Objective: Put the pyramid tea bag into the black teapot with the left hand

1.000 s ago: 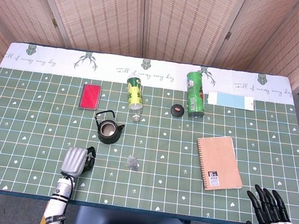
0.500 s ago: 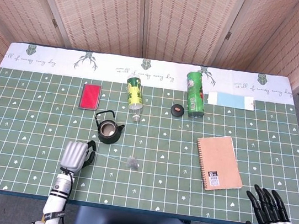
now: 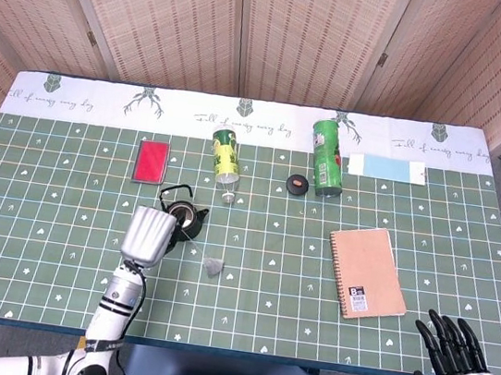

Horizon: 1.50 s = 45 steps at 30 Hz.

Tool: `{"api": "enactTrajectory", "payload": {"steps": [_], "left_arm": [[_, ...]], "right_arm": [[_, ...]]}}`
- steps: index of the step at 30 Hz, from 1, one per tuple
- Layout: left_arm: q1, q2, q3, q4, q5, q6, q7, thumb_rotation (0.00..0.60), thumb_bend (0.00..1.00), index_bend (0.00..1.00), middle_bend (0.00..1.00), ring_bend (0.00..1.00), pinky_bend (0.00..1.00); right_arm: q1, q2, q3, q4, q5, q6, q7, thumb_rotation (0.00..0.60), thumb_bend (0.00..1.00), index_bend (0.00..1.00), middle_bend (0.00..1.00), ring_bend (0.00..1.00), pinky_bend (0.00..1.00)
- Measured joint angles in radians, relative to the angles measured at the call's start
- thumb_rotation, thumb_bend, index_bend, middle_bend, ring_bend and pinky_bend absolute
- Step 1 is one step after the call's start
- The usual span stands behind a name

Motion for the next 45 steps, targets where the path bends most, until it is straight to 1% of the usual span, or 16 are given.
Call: {"api": "enactTrajectory", "payload": {"steps": [6,12,17,20,28,38,45], "left_arm": [[-0.047,0.076,-0.066,-0.089,-0.043,0.000,0.075,0.600,0.48,0.56,1.00,1.00,1.00],[-0.100,0.146,-0.119,-0.145,-0.068,0.002,0.144,0.600,0.48,0.56,1.00,1.00,1.00],[-0.142,0.178,-0.152,-0.167,-0.108,0.005,0.172,0.600,0.48,0.56,1.00,1.00,1.00],[-0.162,0.189,-0.161,-0.169,-0.132,0.014,0.174,0.600,0.48,0.56,1.00,1.00,1.00],[-0.172,0.210,-0.127,-0.144,-0.162,0.029,0.150,0.600,0.48,0.56,1.00,1.00,1.00],[-0.174,0.226,-0.064,-0.079,-0.173,0.014,0.041,0.600,0.48,0.56,1.00,1.00,1.00],[-0.193,0.224,-0.050,-0.042,-0.174,0.020,0.006,0.600,0.48,0.56,1.00,1.00,1.00]], "right_arm": [[0.001,-0.001,0.000,-0.001,0.003,-0.005,-0.002,0.600,0.45,0.01,0.00,0.00,0.00],[0.004,-0.001,0.001,-0.005,0.009,-0.016,-0.005,0.600,0.45,0.01,0.00,0.00,0.00],[0.006,0.000,0.002,-0.007,0.013,-0.019,-0.005,0.600,0.45,0.01,0.00,0.00,0.00],[0.006,0.000,0.002,-0.007,0.013,-0.018,-0.004,0.600,0.45,0.01,0.00,0.00,0.00],[0.002,-0.001,0.002,-0.005,0.011,-0.010,-0.005,0.600,0.45,0.01,0.00,0.00,0.00],[-0.004,-0.004,0.005,-0.001,0.008,0.002,-0.007,0.600,0.45,0.01,0.00,0.00,0.00],[-0.003,-0.003,0.005,0.001,0.009,-0.001,-0.005,0.600,0.45,0.01,0.00,0.00,0.00]]}}
